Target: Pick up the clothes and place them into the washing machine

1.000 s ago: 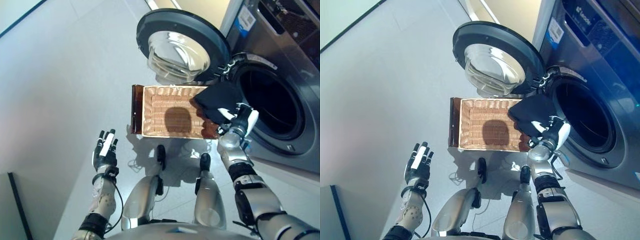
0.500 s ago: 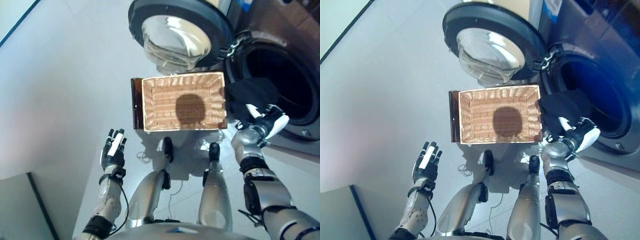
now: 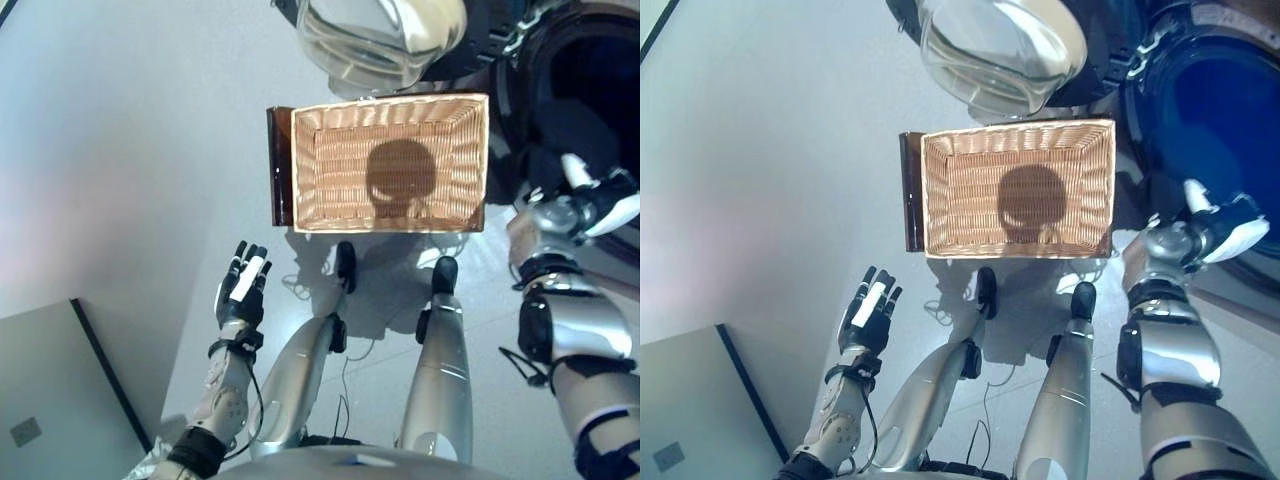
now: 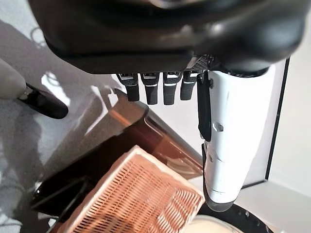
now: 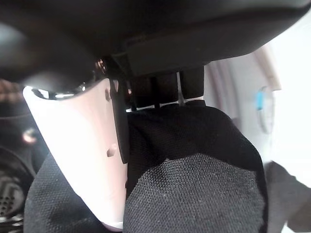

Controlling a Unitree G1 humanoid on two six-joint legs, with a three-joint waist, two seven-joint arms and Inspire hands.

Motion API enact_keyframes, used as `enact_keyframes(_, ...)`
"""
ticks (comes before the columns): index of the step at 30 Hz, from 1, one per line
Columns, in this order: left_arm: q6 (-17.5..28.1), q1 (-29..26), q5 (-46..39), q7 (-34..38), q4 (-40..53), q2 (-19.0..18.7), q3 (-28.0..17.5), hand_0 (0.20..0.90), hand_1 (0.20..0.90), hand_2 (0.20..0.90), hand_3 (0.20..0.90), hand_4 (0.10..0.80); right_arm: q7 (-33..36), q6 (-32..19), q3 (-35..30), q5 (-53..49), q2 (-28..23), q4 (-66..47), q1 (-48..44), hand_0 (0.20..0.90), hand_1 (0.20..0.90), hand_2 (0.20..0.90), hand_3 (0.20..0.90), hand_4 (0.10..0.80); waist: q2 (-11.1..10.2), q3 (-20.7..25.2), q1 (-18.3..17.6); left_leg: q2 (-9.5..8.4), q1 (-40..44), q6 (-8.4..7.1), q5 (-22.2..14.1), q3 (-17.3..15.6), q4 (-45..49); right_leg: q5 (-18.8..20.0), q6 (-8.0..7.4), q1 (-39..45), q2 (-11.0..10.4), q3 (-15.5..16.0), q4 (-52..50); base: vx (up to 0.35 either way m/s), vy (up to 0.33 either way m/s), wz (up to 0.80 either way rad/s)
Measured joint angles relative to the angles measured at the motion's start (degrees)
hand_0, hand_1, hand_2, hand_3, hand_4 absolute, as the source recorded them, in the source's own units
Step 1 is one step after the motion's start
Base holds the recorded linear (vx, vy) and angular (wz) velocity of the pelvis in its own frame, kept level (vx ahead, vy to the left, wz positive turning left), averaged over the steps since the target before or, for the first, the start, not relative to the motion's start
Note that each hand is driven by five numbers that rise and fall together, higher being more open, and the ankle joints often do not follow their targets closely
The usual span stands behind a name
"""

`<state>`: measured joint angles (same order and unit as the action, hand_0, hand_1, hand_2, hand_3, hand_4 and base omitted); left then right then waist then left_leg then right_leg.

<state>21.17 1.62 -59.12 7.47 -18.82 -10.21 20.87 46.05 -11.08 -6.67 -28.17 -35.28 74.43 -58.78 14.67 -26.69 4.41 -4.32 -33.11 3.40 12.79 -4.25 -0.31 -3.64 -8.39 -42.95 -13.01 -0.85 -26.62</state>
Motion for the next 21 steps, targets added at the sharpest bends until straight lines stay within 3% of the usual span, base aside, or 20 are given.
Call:
enact_keyframes(16, 0.15, -2.10, -0.12, -0.04, 2.65, -0.37, 0.60, 0.900, 0.900, 0.900, 0.900, 0.800, -2.64, 3.80, 11.85, -1.79, -16.28, 9.36, -19.58, 0.200, 0.200, 0.200, 0.200, 0.300, -0.06, -0.04, 0.27, -0.75, -4.52, -0.06, 0.10, -0.16, 2.35, -1.04, 0.56, -6.15, -0.47, -1.59, -5.28, 0.001, -0.034, 0.03)
enact_keyframes(21, 0.29, -2.08, -0.11, -0.02, 6.00, -1.33, 0.67, 0.900, 0.900, 0.900, 0.900, 0.800, -2.48, 6.01, 13.47, -3.96, -16.61, 12.72, -23.84, 0.200, 0.200, 0.200, 0.200, 0.300, -0.06, -0.04, 0.34, -0.93, -5.47, -0.27, 0.25, -0.24, 2.63, -1.92, 0.88, -7.92, -0.58, -2.06, -6.87, -0.013, -0.022, 0.03)
